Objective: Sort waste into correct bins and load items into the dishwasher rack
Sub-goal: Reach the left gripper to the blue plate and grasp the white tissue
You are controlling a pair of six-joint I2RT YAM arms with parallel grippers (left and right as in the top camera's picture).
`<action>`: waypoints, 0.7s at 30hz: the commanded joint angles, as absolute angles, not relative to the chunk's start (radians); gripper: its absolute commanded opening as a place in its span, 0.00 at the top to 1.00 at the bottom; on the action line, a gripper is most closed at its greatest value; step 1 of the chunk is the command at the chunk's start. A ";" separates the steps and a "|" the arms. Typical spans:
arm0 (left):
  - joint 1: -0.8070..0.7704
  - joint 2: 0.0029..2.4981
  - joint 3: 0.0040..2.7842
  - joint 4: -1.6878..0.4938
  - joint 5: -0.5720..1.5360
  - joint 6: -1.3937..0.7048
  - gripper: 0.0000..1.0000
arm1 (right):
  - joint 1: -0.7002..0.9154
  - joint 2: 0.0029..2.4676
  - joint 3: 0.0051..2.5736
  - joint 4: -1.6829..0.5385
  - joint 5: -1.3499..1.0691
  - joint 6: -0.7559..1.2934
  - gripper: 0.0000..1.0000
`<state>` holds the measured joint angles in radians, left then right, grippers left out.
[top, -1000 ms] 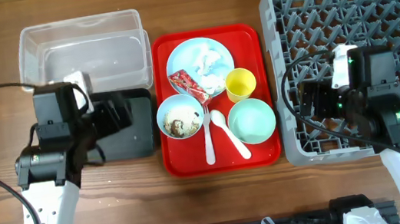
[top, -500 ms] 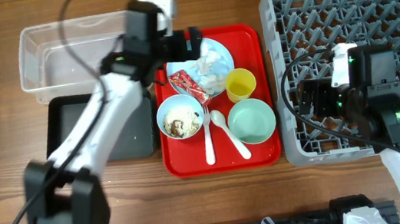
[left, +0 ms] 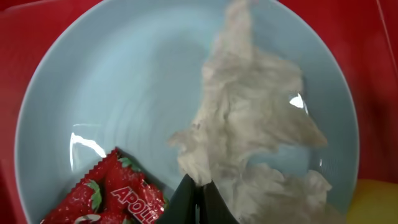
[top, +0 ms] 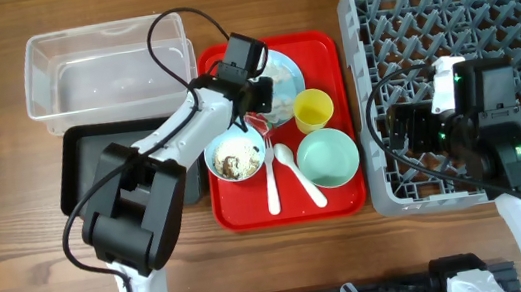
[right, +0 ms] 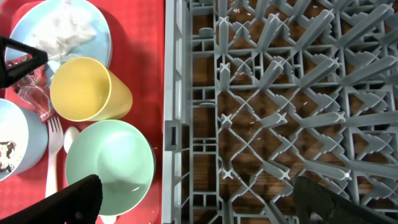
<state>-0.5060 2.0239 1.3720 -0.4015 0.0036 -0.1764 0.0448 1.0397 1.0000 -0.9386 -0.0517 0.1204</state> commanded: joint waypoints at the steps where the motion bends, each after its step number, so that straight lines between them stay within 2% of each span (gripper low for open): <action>1: -0.495 1.900 1.389 -0.401 -0.096 -0.171 0.96 | 0.046 1.037 1.024 -0.938 -0.064 0.133 0.00; 6: -0.324 1.662 1.389 -0.437 -0.107 -0.171 0.96 | 0.046 1.037 1.024 -0.936 -0.064 0.133 0.00; 10: -0.154 1.646 1.388 -0.539 -0.107 -0.171 0.95 | 0.046 1.037 1.024 -0.936 -0.064 0.133 0.00; 11: -0.126 1.659 1.388 -0.553 -0.107 -0.171 0.87 | 0.046 1.037 1.024 -0.936 -0.064 0.133 0.00; 12: -0.114 1.669 1.388 -0.559 -0.106 -0.171 0.73 | 0.046 1.037 1.024 -0.936 -0.064 0.133 0.00; 13: -0.110 1.676 1.388 -0.562 -0.106 -0.171 0.67 | 0.046 1.037 1.024 -0.936 -0.064 0.133 0.00; 14: -0.109 1.677 1.388 -0.562 -0.106 -0.171 0.43 | 0.046 1.037 1.024 -0.936 -0.064 0.133 0.00; 16: -0.120 1.677 1.388 -0.560 -0.084 -0.171 0.39 | 0.046 1.037 1.024 -0.936 -0.064 0.133 0.00; 20: -0.200 1.678 1.388 -0.569 0.160 -0.170 0.39 | 0.046 1.037 1.024 -0.936 -0.064 0.133 0.00; 21: -0.245 1.684 1.388 -0.577 0.199 -0.160 0.36 | 0.046 1.037 1.024 -0.936 -0.064 0.133 0.00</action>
<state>-0.1696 1.6695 1.3884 -0.5674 0.0353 -0.1764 0.0448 1.0397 1.0000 -0.9382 -0.0517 0.1204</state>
